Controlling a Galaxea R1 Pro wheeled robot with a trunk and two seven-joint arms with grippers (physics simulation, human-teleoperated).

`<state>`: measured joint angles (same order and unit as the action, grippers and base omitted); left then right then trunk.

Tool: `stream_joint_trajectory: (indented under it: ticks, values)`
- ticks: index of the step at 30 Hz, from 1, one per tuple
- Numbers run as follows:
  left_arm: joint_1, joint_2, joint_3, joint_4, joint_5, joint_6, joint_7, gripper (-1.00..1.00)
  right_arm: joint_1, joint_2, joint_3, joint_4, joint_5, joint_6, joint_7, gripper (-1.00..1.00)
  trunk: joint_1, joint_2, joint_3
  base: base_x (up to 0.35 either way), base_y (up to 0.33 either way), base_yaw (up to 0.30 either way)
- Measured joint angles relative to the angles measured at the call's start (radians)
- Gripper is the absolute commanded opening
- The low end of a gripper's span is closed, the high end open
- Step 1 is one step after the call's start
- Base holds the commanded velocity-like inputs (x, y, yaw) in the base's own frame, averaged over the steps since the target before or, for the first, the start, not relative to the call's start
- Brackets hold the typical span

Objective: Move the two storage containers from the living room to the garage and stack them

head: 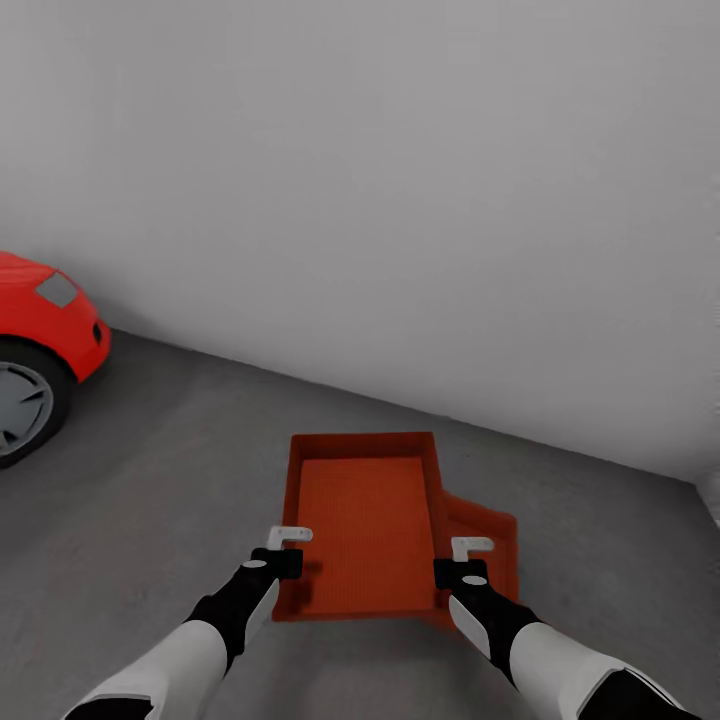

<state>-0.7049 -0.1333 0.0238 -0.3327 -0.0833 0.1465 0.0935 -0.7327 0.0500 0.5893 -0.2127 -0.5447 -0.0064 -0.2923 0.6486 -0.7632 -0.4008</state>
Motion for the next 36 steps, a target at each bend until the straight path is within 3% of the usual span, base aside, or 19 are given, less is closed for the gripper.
stream_joint_trajectory:
  ticks: [36]
  values:
    - [0.0, 0.001, -0.003, 0.004, 0.004, -0.004, 0.0, -1.0, 0.0, 0.0, 0.001, 0.0, 0.001, 0.0, -0.001, -1.0, 0.0, 0.0, 0.0, 0.322, 0.0, -0.288]
